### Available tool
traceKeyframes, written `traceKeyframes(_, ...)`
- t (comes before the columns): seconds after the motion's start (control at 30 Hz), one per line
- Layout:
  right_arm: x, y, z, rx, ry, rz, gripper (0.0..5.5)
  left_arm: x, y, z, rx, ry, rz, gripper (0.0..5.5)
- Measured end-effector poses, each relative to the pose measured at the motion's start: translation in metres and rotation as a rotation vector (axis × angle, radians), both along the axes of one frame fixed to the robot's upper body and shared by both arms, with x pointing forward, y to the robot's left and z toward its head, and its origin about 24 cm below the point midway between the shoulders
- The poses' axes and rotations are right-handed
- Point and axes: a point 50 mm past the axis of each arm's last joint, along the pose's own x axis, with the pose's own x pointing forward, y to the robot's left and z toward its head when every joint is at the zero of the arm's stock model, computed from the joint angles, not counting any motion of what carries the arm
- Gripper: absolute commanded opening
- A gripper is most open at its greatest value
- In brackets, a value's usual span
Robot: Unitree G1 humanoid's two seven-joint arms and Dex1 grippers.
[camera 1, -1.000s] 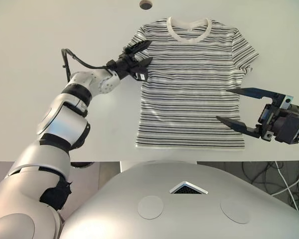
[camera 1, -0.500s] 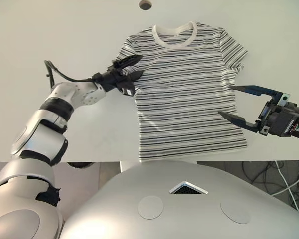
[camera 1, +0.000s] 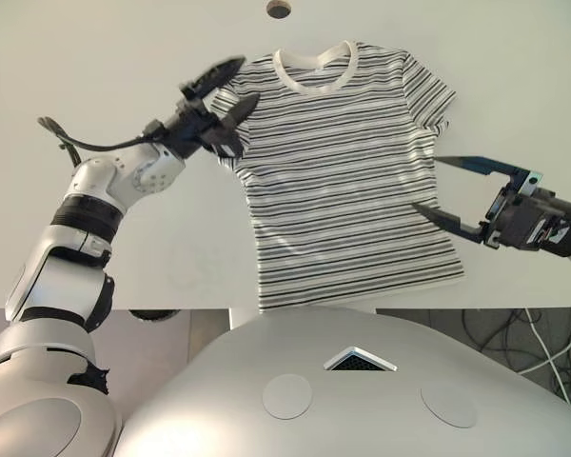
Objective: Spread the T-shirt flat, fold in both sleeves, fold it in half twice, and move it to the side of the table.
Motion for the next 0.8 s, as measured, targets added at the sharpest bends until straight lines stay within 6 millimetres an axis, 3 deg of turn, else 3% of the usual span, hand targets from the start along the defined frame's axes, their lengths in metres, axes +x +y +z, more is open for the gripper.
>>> traceKeyframes(0.13, 0.017, -0.010, 0.000, 0.050, -0.028, -0.110, 3.10, 0.009, 0.010, 0.038, -0.373, 0.034, 0.081, 3.32)
traceKeyframes(0.23, 0.022, -0.021, -0.002, 0.073, -0.025, -0.192, 3.10, 0.014, 0.037, 0.044, -0.671, 0.202, 0.225, 3.32)
traceKeyframes(0.37, 0.029, -0.037, 0.002, 0.087, -0.041, -0.298, 3.10, -0.001, 0.075, 0.017, -1.036, 0.569, 0.410, 3.32)
traceKeyframes(0.5, 0.031, -0.043, 0.004, 0.099, -0.060, -0.347, 3.10, -0.035, 0.084, -0.028, -1.288, 1.044, 0.545, 3.32)
traceKeyframes(0.57, 0.032, -0.044, 0.004, 0.107, -0.055, -0.366, 3.10, -0.054, 0.076, -0.042, -1.366, 1.305, 0.571, 3.32)
traceKeyframes(0.63, 0.032, -0.044, 0.003, 0.120, -0.056, -0.385, 3.10, -0.065, 0.072, -0.042, -1.353, 1.461, 0.603, 3.32)
traceKeyframes(0.8, 0.032, -0.044, 0.002, 0.128, -0.062, -0.398, 3.10, -0.065, 0.073, -0.039, -1.266, 1.502, 0.655, 3.32)
